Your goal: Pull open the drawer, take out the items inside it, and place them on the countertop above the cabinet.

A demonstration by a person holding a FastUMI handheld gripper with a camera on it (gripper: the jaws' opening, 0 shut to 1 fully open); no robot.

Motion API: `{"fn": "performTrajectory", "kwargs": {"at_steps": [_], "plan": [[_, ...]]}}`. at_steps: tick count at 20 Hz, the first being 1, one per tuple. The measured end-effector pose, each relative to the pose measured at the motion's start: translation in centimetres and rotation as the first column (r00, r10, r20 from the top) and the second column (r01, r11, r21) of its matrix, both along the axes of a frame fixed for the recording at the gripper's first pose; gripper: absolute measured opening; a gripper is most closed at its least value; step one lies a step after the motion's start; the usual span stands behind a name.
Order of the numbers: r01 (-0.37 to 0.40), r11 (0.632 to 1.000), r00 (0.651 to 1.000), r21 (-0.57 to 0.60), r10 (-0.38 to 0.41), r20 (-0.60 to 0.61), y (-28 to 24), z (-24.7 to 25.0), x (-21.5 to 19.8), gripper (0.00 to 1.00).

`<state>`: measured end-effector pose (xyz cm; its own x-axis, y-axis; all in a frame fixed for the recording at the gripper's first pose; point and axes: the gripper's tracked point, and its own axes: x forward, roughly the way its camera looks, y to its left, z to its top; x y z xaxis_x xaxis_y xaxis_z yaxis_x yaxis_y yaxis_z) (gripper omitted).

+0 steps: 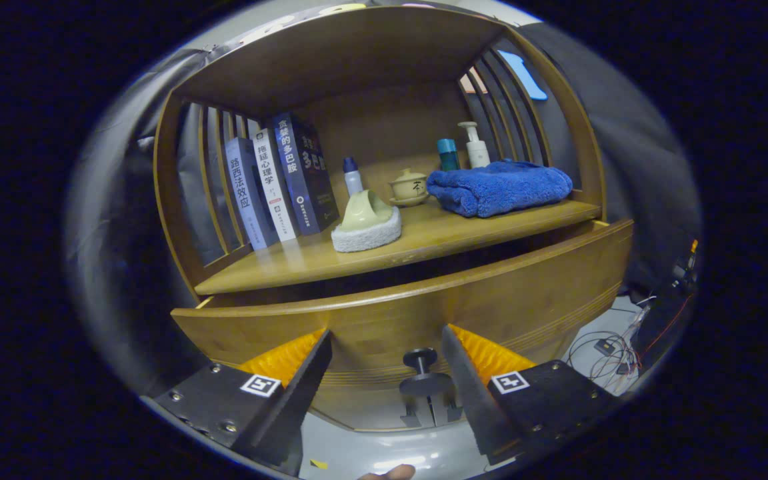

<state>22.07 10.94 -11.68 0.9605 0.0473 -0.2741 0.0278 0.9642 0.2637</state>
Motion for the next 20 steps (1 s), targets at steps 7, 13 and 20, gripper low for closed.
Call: {"fn": "performTrajectory", "kwargs": {"at_steps": [7, 13, 20], "plan": [[-0.007, 1.0, 1.0, 0.012, 0.007, -0.015, 0.0, -0.1, 1.9, 0.99], [-0.009, 1.0, 1.0, 0.022, 0.009, -0.02, 0.3, 0.0, 2.6, 0.99], [-0.018, 0.999, 0.999, 0.029, 0.019, -0.047, 0.0, -1.1, 3.2, 0.99]]}}
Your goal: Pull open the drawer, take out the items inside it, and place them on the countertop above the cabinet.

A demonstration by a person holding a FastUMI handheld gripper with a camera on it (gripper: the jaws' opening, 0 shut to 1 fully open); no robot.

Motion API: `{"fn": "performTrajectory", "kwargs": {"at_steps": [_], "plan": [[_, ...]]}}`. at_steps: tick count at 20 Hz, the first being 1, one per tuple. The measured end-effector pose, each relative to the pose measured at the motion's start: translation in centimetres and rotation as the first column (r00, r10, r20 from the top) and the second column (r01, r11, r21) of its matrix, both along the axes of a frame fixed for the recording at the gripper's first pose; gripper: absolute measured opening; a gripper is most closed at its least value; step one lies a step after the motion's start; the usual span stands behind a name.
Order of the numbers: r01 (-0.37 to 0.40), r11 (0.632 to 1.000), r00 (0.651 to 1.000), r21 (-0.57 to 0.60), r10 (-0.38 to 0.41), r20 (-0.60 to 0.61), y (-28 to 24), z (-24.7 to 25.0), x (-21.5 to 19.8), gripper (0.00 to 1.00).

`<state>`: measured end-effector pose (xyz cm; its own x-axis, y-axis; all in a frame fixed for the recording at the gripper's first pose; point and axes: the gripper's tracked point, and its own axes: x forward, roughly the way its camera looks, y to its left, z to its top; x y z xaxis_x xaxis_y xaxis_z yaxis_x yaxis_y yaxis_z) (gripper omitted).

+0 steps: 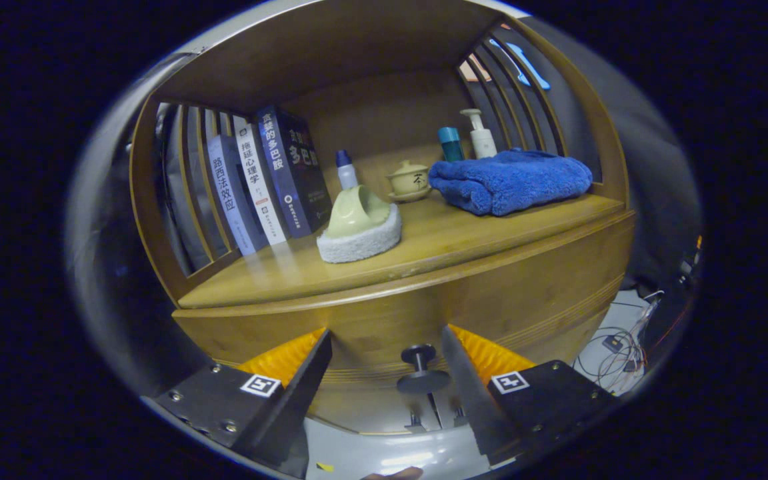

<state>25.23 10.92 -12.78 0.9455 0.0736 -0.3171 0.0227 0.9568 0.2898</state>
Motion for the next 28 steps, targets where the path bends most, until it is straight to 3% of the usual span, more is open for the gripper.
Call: {"fn": "performTrajectory", "kwargs": {"at_steps": [18, 25, 28], "plan": [[0.005, 1.0, 1.0, 0.023, -0.006, 0.015, -0.3, -0.4, 0.0, 0.99], [0.045, 0.999, 0.999, 0.009, -0.045, -0.006, -0.6, -0.5, -0.1, 0.99], [0.085, 0.996, 0.995, -0.026, -0.086, -0.04, -1.5, -0.3, -0.9, 0.93]]}}
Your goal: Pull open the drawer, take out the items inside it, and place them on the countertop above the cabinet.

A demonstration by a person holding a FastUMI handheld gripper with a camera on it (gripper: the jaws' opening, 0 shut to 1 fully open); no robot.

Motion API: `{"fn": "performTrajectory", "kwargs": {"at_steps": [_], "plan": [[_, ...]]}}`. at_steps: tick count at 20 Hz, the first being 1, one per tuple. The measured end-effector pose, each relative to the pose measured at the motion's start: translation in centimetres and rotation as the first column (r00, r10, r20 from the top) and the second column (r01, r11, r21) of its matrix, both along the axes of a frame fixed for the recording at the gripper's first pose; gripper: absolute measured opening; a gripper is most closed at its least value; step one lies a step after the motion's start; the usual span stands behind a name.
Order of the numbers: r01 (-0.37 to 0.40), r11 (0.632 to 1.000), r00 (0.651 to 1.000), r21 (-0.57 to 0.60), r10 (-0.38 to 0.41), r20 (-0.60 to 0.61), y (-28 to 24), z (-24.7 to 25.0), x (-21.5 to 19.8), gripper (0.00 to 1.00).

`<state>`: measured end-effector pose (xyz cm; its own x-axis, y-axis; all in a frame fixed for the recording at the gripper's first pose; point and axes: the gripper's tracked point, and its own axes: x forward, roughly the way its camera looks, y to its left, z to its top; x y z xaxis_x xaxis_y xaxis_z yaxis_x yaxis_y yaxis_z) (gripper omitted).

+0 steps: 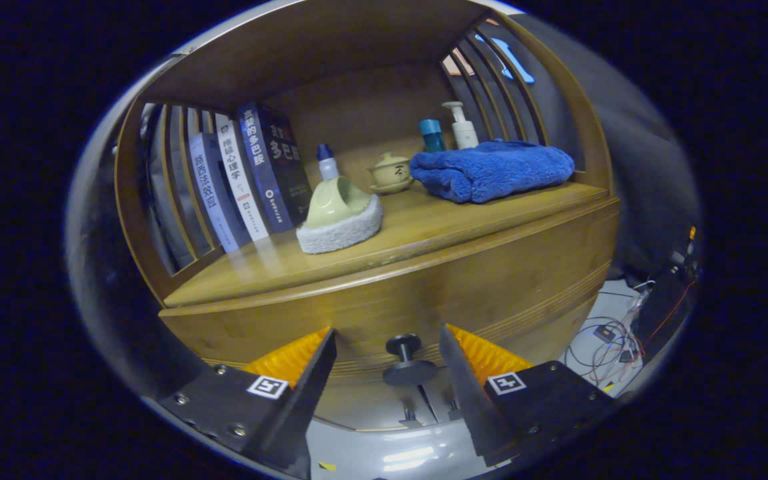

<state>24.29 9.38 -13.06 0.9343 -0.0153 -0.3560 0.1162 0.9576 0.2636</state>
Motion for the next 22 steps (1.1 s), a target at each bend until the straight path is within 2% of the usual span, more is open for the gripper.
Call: {"fn": "performTrajectory", "kwargs": {"at_steps": [1, 6, 8, 9, 11, 13, 16, 19, 22], "plan": [[-0.001, 1.0, 1.0, -0.017, 0.001, -0.006, -0.1, 0.4, -0.5, 0.87], [-0.003, 0.988, 0.998, -0.153, 0.013, 0.063, -2.3, 5.5, -3.0, 0.81], [-0.008, 0.983, 0.991, -0.184, 0.033, 0.133, -2.6, 8.6, -4.0, 0.66], [-0.017, 0.98, 0.984, -0.197, 0.051, 0.169, -2.6, 10.2, -4.5, 0.59], [-0.067, 0.975, 0.966, -0.213, 0.116, 0.23, -1.8, 12.9, -6.8, 0.57], [-0.171, 0.96, 0.941, -0.223, 0.226, 0.251, -0.4, 14.5, -8.7, 0.46], [-0.302, 0.913, 0.904, -0.275, 0.366, 0.221, -0.4, 14.9, -11.9, 0.47], [-0.346, 0.879, 0.885, -0.327, 0.422, 0.198, -3.0, 14.5, -13.5, 0.48], [-0.427, 0.841, 0.866, -0.332, 0.486, 0.117, -6.3, 11.7, -15.3, 0.51]]}}
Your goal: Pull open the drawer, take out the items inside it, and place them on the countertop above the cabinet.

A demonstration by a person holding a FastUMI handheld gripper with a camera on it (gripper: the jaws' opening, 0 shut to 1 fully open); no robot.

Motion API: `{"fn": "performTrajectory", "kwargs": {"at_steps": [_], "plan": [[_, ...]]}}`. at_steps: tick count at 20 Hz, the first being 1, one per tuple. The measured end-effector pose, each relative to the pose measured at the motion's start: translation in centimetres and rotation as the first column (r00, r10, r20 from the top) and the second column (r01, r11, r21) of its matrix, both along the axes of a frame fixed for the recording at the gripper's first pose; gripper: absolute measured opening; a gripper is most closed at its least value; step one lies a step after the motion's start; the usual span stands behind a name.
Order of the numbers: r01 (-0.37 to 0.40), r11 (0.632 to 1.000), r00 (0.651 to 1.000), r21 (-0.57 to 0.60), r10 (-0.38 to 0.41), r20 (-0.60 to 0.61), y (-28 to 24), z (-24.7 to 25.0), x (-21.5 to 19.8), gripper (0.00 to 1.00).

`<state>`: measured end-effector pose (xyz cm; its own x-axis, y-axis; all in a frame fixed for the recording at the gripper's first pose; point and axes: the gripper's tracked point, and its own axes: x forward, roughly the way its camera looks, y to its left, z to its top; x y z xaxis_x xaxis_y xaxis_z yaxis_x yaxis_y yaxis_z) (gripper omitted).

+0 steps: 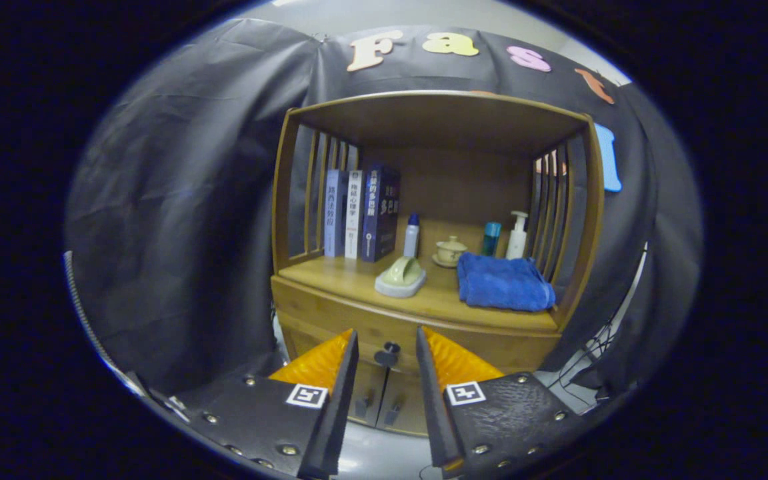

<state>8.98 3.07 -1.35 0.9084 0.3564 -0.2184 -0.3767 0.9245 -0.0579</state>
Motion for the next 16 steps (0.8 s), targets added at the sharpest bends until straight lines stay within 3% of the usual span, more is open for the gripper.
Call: {"fn": "performTrajectory", "kwargs": {"at_steps": [5, 8, 12, 16], "plan": [[-0.085, 0.995, 0.993, -0.059, 0.08, -0.084, -6.8, -5.3, -1.1, 0.51], [-0.087, 0.996, 0.994, -0.029, 0.084, -0.076, -10.8, -6.9, -0.7, 0.51], [-0.021, 0.999, 1.0, 0.047, 0.022, -0.019, -16.5, -8.1, 0.7, 0.51], [0.097, 0.993, 0.995, 0.063, -0.098, 0.027, -21.8, -9.5, 3.4, 0.5]]}}
